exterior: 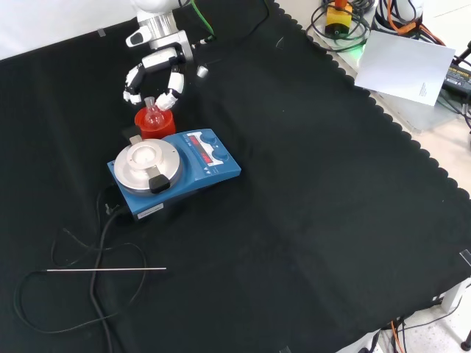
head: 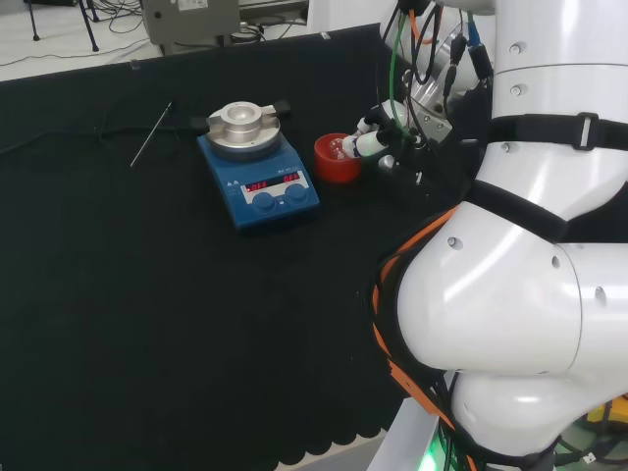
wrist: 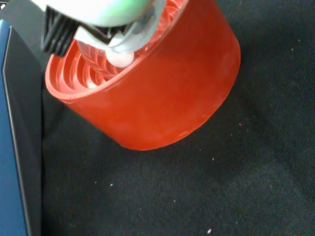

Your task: Pick up the round-bottom flask.

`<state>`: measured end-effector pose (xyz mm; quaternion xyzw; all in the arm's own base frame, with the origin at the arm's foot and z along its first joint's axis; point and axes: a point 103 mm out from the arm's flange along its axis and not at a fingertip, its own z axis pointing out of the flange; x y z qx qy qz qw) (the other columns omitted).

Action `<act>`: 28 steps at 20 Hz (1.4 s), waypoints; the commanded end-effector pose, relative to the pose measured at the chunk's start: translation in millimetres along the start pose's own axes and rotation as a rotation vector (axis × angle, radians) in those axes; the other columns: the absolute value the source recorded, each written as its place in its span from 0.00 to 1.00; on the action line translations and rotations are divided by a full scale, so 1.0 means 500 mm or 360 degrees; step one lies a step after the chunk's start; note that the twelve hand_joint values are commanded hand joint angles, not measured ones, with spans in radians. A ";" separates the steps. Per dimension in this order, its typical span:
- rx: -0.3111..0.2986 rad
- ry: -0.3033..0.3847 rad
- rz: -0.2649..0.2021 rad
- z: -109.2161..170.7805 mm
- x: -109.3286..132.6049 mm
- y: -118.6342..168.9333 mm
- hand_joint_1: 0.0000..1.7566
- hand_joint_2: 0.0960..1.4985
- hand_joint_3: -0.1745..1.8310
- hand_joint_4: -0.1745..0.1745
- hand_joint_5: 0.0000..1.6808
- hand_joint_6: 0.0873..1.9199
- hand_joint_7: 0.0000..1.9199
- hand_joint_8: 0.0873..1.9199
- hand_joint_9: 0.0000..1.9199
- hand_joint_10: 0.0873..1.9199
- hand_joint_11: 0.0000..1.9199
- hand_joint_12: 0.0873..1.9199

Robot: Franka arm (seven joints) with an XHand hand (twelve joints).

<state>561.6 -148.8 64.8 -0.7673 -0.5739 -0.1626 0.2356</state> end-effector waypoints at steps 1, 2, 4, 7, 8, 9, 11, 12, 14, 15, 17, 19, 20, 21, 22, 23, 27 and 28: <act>0.0020 0.0017 -0.0008 -0.005 -0.005 0.000 0.51 0.32 0.44 0.35 0.48 0.40 0.25 0.32 0.34 0.29 0.14 0.68; 0.0017 0.0019 -0.0006 -0.006 -0.007 0.000 0.51 0.32 0.44 0.35 0.50 0.41 0.25 0.32 0.34 0.29 0.14 0.68; 0.0009 0.0019 -0.0003 -0.006 -0.008 -0.001 0.50 0.32 0.44 0.36 0.55 0.43 0.25 0.32 0.34 0.29 0.14 0.68; 0.0002 0.0018 -0.0001 -0.006 -0.008 -0.003 0.51 0.33 0.43 0.39 0.61 0.47 0.26 0.32 0.34 0.29 0.14 0.68; -0.0002 0.0016 0.0000 -0.006 -0.007 -0.004 0.51 0.33 0.43 0.40 0.62 0.48 0.27 0.32 0.34 0.29 0.14 0.68; -0.0003 0.0014 -0.0002 -0.006 -0.007 -0.004 0.51 0.34 0.43 0.40 0.63 0.48 0.27 0.32 0.35 0.29 0.14 0.68; 0.0000 0.0006 0.0000 -0.006 -0.006 -0.004 0.58 0.39 0.44 0.79 0.67 0.46 0.27 0.31 0.35 0.29 0.15 0.68; 0.0000 -0.0001 0.0000 -0.006 -0.005 -0.005 0.60 0.40 0.44 0.90 0.68 0.45 0.27 0.31 0.35 0.28 0.15 0.67; -0.0001 -0.0004 -0.0004 -0.006 -0.003 -0.006 0.62 0.39 0.45 0.98 0.69 0.43 0.28 0.31 0.35 0.28 0.15 0.67; -0.0004 -0.0009 -0.0012 -0.007 0.000 -0.006 0.62 0.38 0.47 0.99 0.70 0.43 0.28 0.30 0.35 0.28 0.15 0.67; 0.0011 0.0020 -0.0024 -0.013 -0.013 0.010 0.63 0.31 0.56 1.00 0.72 0.46 0.30 0.30 0.36 0.27 0.15 0.67; 0.0029 0.0004 -0.0041 -0.015 0.002 0.005 0.64 0.26 0.63 1.00 0.73 0.50 0.32 0.29 0.37 0.26 0.16 0.67; 0.0032 0.0003 -0.0048 -0.017 0.009 0.002 0.64 0.25 0.65 1.00 0.73 0.51 0.32 0.29 0.38 0.26 0.17 0.67; 0.0031 0.0016 -0.0055 -0.018 0.016 0.001 0.64 0.24 0.66 1.00 0.73 0.53 0.33 0.29 0.38 0.26 0.17 0.67; 0.0028 0.0024 -0.0066 -0.021 0.023 0.002 0.65 0.24 0.67 1.00 0.73 0.53 0.33 0.29 0.38 0.26 0.17 0.67; 0.0027 0.0029 -0.0077 -0.024 0.028 0.002 0.65 0.24 0.67 1.00 0.73 0.53 0.33 0.29 0.38 0.26 0.17 0.67; 0.0032 0.0035 -0.0123 -0.038 0.050 0.006 0.64 0.24 0.67 1.00 0.72 0.54 0.33 0.29 0.39 0.26 0.17 0.67; 0.0033 0.0032 -0.0134 -0.041 0.057 0.006 0.64 0.24 0.67 1.00 0.72 0.54 0.33 0.29 0.39 0.26 0.17 0.67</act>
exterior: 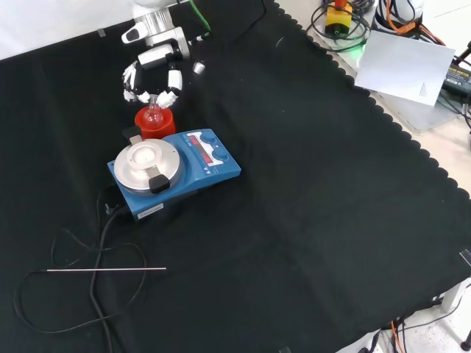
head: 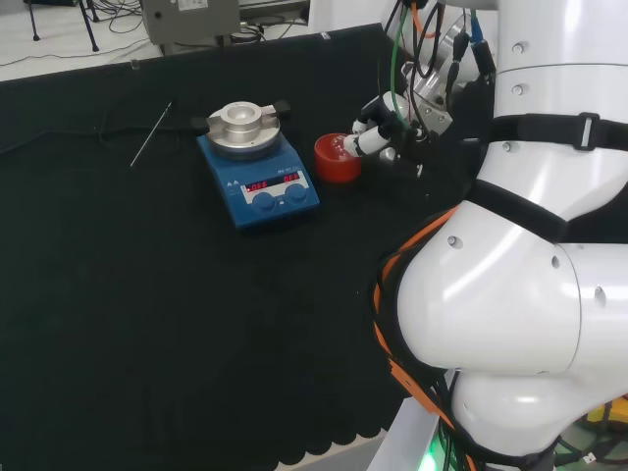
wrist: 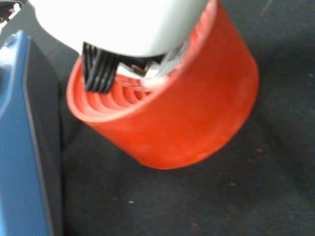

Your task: Pick up the round-bottom flask.

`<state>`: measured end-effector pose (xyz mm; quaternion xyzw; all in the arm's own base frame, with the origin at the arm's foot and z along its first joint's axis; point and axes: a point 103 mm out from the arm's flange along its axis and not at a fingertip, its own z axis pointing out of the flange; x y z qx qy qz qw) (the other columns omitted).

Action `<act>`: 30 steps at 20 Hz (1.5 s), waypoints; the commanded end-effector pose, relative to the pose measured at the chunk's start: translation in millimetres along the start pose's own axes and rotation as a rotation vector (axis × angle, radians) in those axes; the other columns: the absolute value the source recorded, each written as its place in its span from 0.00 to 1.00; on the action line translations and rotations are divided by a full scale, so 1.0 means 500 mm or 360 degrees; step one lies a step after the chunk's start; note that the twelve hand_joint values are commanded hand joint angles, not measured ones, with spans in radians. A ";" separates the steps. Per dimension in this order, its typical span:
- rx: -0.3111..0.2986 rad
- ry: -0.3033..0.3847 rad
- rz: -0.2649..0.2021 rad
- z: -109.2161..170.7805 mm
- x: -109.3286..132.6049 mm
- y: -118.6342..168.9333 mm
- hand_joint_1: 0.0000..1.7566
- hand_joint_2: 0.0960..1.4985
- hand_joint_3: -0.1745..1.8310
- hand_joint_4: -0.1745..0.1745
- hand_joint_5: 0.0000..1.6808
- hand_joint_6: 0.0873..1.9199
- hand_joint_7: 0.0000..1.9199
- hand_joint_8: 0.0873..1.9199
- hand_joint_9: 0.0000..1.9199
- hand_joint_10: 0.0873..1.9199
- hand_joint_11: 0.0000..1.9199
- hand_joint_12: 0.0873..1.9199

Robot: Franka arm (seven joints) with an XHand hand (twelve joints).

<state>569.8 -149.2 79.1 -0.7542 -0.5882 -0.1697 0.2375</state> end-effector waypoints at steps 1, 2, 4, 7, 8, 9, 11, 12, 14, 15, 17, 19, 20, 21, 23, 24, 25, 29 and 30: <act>0.0031 0.0009 -0.0083 -0.020 0.046 -0.003 0.64 0.24 0.67 1.00 0.72 0.54 0.33 0.29 0.39 0.26 0.17 0.67; 0.0041 0.0001 -0.0096 -0.024 0.055 -0.002 0.64 0.24 0.67 1.00 0.72 0.54 0.33 0.29 0.39 0.26 0.17 0.67; 0.0058 -0.0025 -0.0122 -0.031 0.072 -0.002 0.64 0.24 0.67 1.00 0.72 0.54 0.33 0.28 0.39 0.26 0.17 0.67; 0.0080 -0.0063 -0.0153 -0.041 0.093 -0.003 0.64 0.24 0.67 1.00 0.72 0.55 0.32 0.28 0.39 0.26 0.17 0.67; 0.0085 -0.0078 -0.0161 -0.045 0.100 -0.004 0.64 0.24 0.67 1.00 0.72 0.55 0.32 0.28 0.39 0.26 0.17 0.67; 0.0089 -0.0090 -0.0168 -0.047 0.106 -0.005 0.64 0.24 0.67 1.00 0.72 0.55 0.32 0.28 0.39 0.26 0.17 0.67; 0.0096 -0.0118 -0.0185 -0.051 0.119 -0.007 0.64 0.24 0.67 1.00 0.72 0.55 0.32 0.28 0.39 0.26 0.17 0.67; 0.0098 -0.0126 -0.0192 -0.053 0.124 -0.008 0.64 0.24 0.67 1.00 0.72 0.55 0.32 0.28 0.39 0.26 0.17 0.67; 0.0097 -0.0141 -0.0205 -0.053 0.133 -0.010 0.64 0.24 0.67 1.00 0.72 0.55 0.31 0.28 0.39 0.26 0.17 0.67; 0.0087 -0.0156 -0.0206 -0.052 0.135 -0.011 0.64 0.24 0.67 1.00 0.72 0.55 0.31 0.28 0.39 0.26 0.17 0.67; 0.0085 -0.0188 -0.0196 -0.051 0.133 -0.014 0.64 0.24 0.67 1.00 0.72 0.55 0.31 0.28 0.39 0.26 0.17 0.67; 0.0096 -0.0241 -0.0163 -0.048 0.123 -0.020 0.64 0.27 0.62 1.00 0.71 0.52 0.30 0.28 0.38 0.26 0.17 0.67; 0.0089 -0.0268 -0.0146 -0.048 0.116 -0.026 0.63 0.32 0.56 1.00 0.70 0.49 0.29 0.29 0.37 0.26 0.15 0.67; 0.0079 -0.0290 -0.0132 -0.049 0.109 -0.032 0.60 0.34 0.51 0.80 0.65 0.47 0.27 0.29 0.35 0.27 0.14 0.68; 0.0062 -0.0311 -0.0099 -0.052 0.095 -0.047 0.55 0.33 0.47 0.49 0.55 0.47 0.23 0.31 0.32 0.28 0.10 0.69; 0.0049 -0.0312 -0.0080 -0.053 0.089 -0.055 0.53 0.33 0.46 0.41 0.52 0.47 0.22 0.31 0.31 0.29 0.09 0.70; 0.0041 -0.0319 -0.0059 -0.054 0.084 -0.063 0.52 0.33 0.45 0.37 0.49 0.47 0.21 0.32 0.30 0.30 0.08 0.70; 0.0025 -0.0364 0.0025 -0.046 0.067 -0.095 0.50 0.32 0.44 0.29 0.38 0.45 0.17 0.32 0.26 0.32 0.04 0.71; 0.0019 -0.0374 0.0043 -0.042 0.064 -0.103 0.49 0.32 0.43 0.29 0.36 0.44 0.16 0.33 0.26 0.32 0.03 0.71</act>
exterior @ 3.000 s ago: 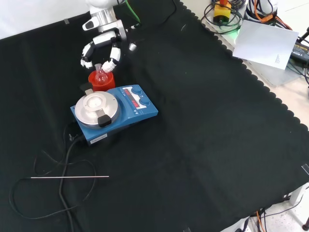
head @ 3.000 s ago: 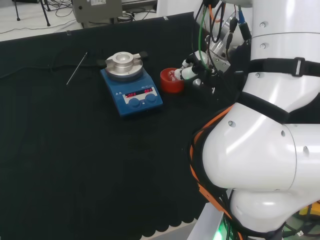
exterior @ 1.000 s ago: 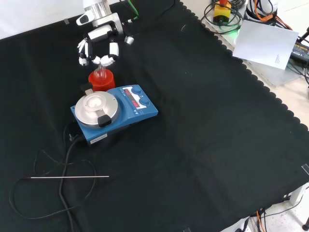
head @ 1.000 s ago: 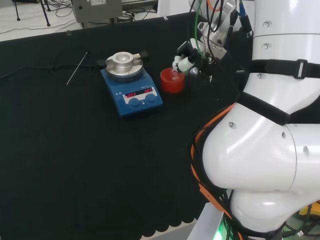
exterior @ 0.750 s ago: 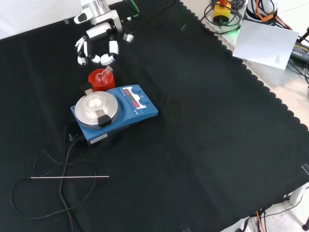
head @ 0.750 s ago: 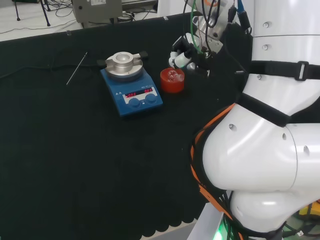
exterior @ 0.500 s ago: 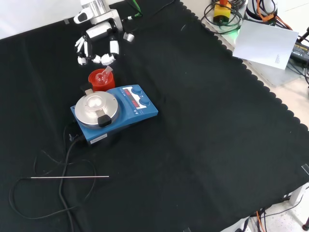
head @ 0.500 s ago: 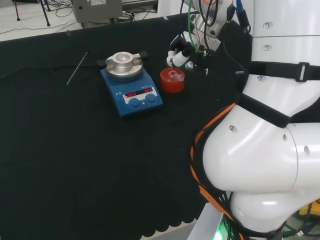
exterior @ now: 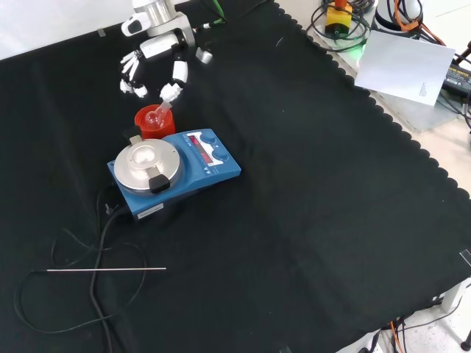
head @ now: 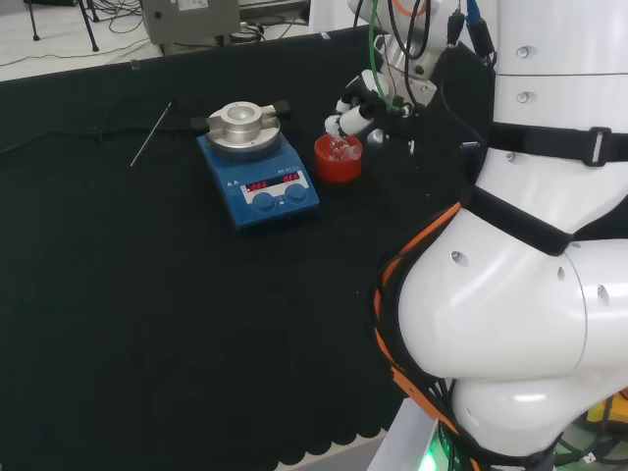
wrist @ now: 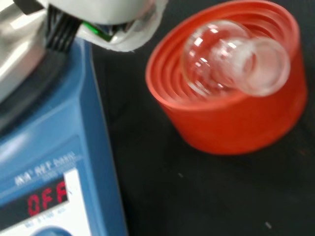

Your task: Pick up the round-bottom flask.

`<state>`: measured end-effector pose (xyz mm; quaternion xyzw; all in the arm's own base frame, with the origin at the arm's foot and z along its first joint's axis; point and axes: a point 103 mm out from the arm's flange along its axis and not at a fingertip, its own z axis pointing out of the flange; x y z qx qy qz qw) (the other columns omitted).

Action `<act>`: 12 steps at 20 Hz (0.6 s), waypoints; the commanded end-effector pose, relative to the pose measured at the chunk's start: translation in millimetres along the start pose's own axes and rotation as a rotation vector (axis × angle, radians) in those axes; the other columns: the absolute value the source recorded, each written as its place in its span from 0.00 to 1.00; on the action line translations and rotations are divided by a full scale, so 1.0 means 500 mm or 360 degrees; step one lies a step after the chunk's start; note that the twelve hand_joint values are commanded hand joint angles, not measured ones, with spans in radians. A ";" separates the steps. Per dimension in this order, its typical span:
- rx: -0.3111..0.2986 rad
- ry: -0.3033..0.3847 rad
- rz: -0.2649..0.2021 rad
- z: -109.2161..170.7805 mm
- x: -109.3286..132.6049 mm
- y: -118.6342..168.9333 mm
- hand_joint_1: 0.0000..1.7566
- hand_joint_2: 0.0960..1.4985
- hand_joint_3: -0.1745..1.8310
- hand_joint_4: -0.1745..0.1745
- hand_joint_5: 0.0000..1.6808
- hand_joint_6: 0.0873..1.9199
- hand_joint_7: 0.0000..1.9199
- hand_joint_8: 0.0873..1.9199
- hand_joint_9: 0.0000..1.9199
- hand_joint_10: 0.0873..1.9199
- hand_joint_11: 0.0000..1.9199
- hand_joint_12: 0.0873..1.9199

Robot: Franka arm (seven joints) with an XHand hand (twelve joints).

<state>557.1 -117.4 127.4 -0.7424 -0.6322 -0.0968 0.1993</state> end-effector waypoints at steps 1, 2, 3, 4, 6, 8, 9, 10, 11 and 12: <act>-0.0047 -0.0110 0.0157 0.015 -0.030 -0.061 0.49 0.32 0.43 0.28 0.35 0.44 0.15 0.33 0.25 0.32 0.03 0.71; -0.0048 -0.0119 0.0169 0.021 -0.031 -0.068 0.49 0.32 0.43 0.28 0.35 0.43 0.15 0.33 0.25 0.33 0.02 0.71; -0.0037 -0.0124 0.0177 0.026 -0.032 -0.073 0.49 0.32 0.43 0.28 0.34 0.43 0.15 0.33 0.25 0.33 0.02 0.71; -0.0022 -0.0133 0.0190 0.032 -0.035 -0.077 0.49 0.32 0.43 0.27 0.34 0.43 0.14 0.32 0.24 0.33 0.02 0.71; -0.0013 -0.0139 0.0223 0.043 -0.041 -0.084 0.48 0.32 0.42 0.25 0.31 0.41 0.13 0.33 0.24 0.33 0.02 0.71; -0.0004 -0.0147 0.0254 0.054 -0.046 -0.088 0.48 0.33 0.42 0.23 0.29 0.39 0.11 0.33 0.22 0.34 0.01 0.72; -0.0004 -0.0147 0.0264 0.059 -0.047 -0.090 0.48 0.33 0.41 0.23 0.28 0.38 0.11 0.33 0.22 0.34 0.01 0.72; -0.0008 -0.0151 0.0270 0.064 -0.048 -0.091 0.48 0.33 0.41 0.23 0.27 0.37 0.10 0.33 0.21 0.35 0.00 0.72; -0.0012 -0.0153 0.0273 0.067 -0.049 -0.090 0.48 0.33 0.41 0.23 0.27 0.37 0.10 0.33 0.21 0.35 0.00 0.72; -0.0020 -0.0158 0.0274 0.070 -0.050 -0.089 0.48 0.33 0.41 0.23 0.27 0.36 0.09 0.34 0.21 0.35 0.00 0.71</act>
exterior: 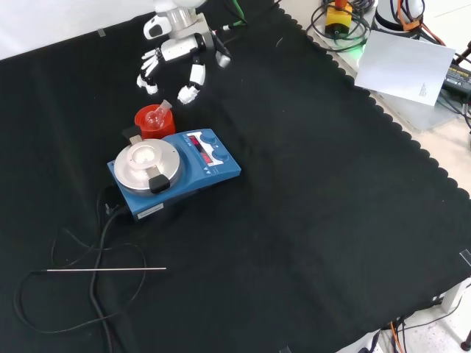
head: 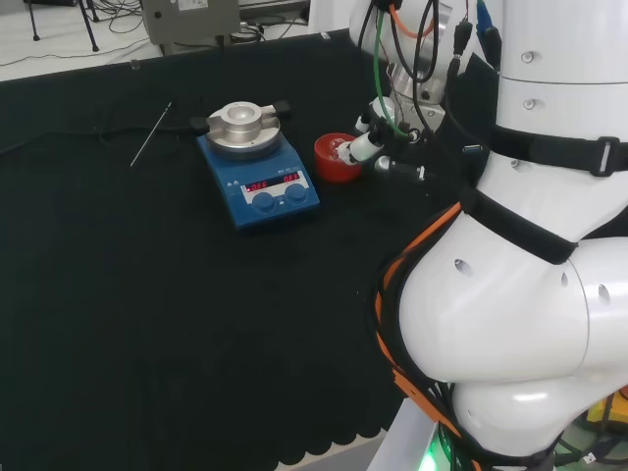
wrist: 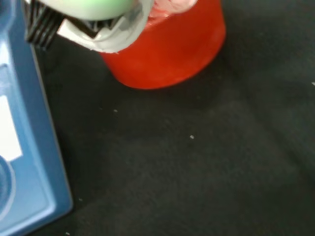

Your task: Pick up the round-bottom flask.

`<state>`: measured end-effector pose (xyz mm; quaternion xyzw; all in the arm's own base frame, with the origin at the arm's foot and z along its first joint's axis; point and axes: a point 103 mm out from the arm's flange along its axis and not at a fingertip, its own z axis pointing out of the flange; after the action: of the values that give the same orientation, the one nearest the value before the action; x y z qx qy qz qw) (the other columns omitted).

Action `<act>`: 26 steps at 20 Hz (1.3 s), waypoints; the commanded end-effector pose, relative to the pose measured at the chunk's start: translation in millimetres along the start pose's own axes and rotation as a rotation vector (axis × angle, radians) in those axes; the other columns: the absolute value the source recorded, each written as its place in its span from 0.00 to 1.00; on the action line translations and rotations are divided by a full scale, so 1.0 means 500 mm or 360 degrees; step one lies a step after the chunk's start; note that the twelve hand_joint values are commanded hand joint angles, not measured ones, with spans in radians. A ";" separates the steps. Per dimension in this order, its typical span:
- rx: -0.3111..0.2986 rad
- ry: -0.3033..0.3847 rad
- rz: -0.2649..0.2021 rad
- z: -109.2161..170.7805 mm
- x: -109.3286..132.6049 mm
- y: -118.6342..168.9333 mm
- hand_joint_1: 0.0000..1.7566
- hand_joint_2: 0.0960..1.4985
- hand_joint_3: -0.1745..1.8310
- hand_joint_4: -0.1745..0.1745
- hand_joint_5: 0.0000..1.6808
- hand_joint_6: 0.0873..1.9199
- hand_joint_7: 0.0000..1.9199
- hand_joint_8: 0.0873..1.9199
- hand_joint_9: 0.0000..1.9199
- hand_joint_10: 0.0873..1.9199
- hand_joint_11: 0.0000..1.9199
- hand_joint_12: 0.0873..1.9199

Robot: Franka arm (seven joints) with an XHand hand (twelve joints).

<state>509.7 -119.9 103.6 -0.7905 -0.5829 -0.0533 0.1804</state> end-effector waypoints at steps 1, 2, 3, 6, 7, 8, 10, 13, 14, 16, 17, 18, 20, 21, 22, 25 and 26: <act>-0.0021 -0.0035 0.0041 0.023 -0.010 -0.003 0.48 0.33 0.41 0.22 0.26 0.35 0.09 0.34 0.20 0.35 0.00 0.71; -0.0018 -0.0034 0.0044 0.027 -0.011 -0.001 0.49 0.33 0.40 0.22 0.26 0.35 0.09 0.34 0.20 0.35 0.00 0.71; -0.0024 -0.0034 0.0045 0.031 -0.012 -0.001 0.49 0.33 0.40 0.22 0.26 0.35 0.08 0.34 0.20 0.35 0.00 0.71; -0.0028 -0.0022 0.0046 0.043 -0.012 0.000 0.49 0.33 0.40 0.21 0.26 0.34 0.08 0.34 0.20 0.35 0.00 0.71; -0.0025 -0.0020 0.0045 0.046 -0.011 0.001 0.49 0.33 0.40 0.21 0.26 0.34 0.08 0.34 0.20 0.35 0.00 0.71; -0.0024 -0.0019 0.0041 0.050 -0.009 0.001 0.49 0.33 0.40 0.21 0.26 0.34 0.08 0.34 0.20 0.35 0.00 0.71; -0.0026 -0.0018 0.0036 0.056 -0.003 0.004 0.49 0.32 0.40 0.21 0.26 0.34 0.08 0.34 0.20 0.35 0.00 0.71; -0.0040 -0.0014 0.0028 0.060 0.004 0.010 0.49 0.32 0.40 0.21 0.26 0.33 0.08 0.34 0.19 0.35 0.00 0.71; -0.0048 -0.0013 0.0027 0.061 0.004 0.010 0.49 0.33 0.40 0.20 0.26 0.34 0.08 0.34 0.20 0.35 0.00 0.70; -0.0057 -0.0015 0.0027 0.060 0.006 0.015 0.49 0.33 0.40 0.20 0.27 0.34 0.08 0.34 0.20 0.36 0.00 0.71; -0.0066 -0.0019 0.0029 0.061 0.008 0.017 0.49 0.33 0.40 0.20 0.28 0.34 0.08 0.34 0.20 0.36 0.00 0.71; -0.0073 -0.0021 0.0032 0.060 0.008 0.019 0.50 0.33 0.40 0.20 0.28 0.34 0.08 0.34 0.20 0.36 0.00 0.71; -0.0081 -0.0021 0.0039 0.059 0.008 0.025 0.50 0.33 0.40 0.21 0.29 0.34 0.08 0.34 0.20 0.36 0.00 0.71; -0.0083 -0.0023 0.0041 0.058 0.008 0.028 0.50 0.33 0.40 0.21 0.30 0.35 0.08 0.34 0.20 0.36 0.00 0.71; -0.0084 -0.0021 0.0044 0.058 0.007 0.032 0.51 0.34 0.40 0.21 0.31 0.35 0.09 0.34 0.20 0.36 0.00 0.71; -0.0095 -0.0028 0.0049 0.060 0.004 0.033 0.52 0.35 0.39 0.23 0.35 0.39 0.09 0.34 0.21 0.36 0.01 0.71; -0.0096 -0.0031 0.0052 0.061 0.002 0.035 0.52 0.35 0.39 0.24 0.36 0.41 0.09 0.34 0.21 0.35 0.01 0.70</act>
<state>521.7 -111.0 74.2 -0.8032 -0.5721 -0.0610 0.1543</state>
